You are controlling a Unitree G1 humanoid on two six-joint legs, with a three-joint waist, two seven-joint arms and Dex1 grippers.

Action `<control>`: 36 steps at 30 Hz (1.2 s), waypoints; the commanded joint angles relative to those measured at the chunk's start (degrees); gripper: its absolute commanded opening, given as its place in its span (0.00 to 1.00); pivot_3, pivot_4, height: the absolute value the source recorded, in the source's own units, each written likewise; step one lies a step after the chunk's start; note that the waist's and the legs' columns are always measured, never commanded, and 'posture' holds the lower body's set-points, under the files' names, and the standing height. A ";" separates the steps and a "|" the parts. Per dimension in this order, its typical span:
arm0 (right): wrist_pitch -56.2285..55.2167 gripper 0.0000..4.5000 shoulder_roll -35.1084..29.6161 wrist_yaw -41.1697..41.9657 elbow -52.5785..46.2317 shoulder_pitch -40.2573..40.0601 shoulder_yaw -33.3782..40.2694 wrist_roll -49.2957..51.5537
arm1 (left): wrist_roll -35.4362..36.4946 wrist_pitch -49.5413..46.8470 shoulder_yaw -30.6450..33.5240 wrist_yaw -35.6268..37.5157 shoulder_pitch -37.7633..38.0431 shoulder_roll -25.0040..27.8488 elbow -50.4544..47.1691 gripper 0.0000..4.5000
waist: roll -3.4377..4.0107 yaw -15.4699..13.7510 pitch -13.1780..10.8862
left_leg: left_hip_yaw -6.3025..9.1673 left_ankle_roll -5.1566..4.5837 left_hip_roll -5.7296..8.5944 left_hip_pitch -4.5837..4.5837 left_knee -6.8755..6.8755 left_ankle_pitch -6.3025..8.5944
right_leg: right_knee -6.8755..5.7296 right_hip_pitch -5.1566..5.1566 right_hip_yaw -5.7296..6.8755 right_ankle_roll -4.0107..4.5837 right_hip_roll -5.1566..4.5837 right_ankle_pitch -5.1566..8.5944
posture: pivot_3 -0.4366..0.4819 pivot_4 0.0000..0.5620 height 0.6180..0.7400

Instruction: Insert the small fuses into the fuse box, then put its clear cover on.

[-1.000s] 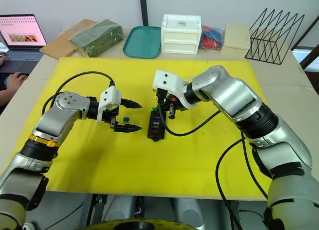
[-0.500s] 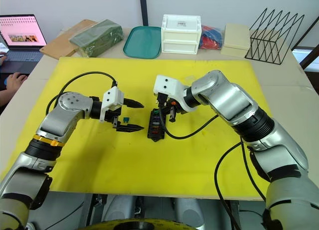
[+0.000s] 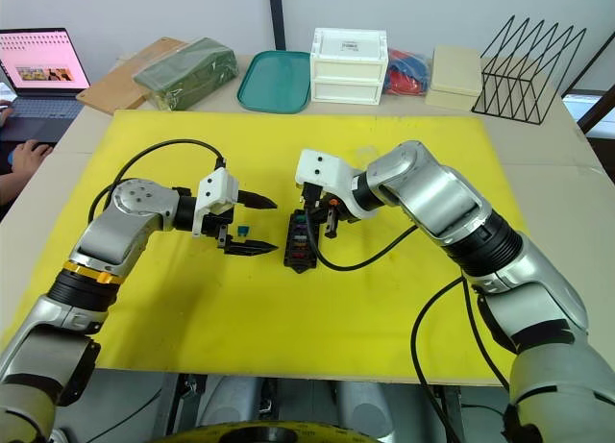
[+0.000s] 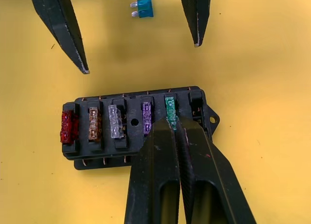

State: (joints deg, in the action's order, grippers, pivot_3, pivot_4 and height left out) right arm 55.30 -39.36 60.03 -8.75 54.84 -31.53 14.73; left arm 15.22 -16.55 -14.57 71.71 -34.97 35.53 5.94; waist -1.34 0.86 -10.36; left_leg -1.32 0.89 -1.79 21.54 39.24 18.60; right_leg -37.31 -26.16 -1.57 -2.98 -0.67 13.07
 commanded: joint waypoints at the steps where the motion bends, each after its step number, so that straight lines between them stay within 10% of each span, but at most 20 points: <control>1: -0.60 0.00 0.30 -0.19 -0.81 -0.10 0.77 -1.06 | 0.32 0.30 1.56 -0.40 -0.16 -0.09 -1.99 0.99 | 0.00 0.00 0.00 | 0.00 0.00 0.00 0.00 0.00 0.00 | 0.00 0.00 0.00 0.00 0.00 0.00 | 0.48 0.27 1.00; 36: 3.15 0.00 1.51 -1.36 -2.10 1.28 1.88 -1.74 | 0.10 0.73 0.95 0.41 0.11 -0.27 -2.76 0.99 | 0.00 0.01 0.00 | 0.00 0.00 0.00 -0.01 0.01 0.00 | -0.03 0.01 0.00 0.00 0.00 0.00 | 0.48 0.27 1.00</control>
State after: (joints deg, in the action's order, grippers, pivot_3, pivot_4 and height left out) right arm 58.56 -38.22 59.25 -9.86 54.78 -30.70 13.70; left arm 15.19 -16.64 -14.58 72.08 -34.54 35.41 5.10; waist -1.34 0.88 -10.36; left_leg -1.32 0.89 -1.79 21.53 39.25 18.60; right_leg -37.34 -26.15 -1.57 -2.98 -0.68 13.07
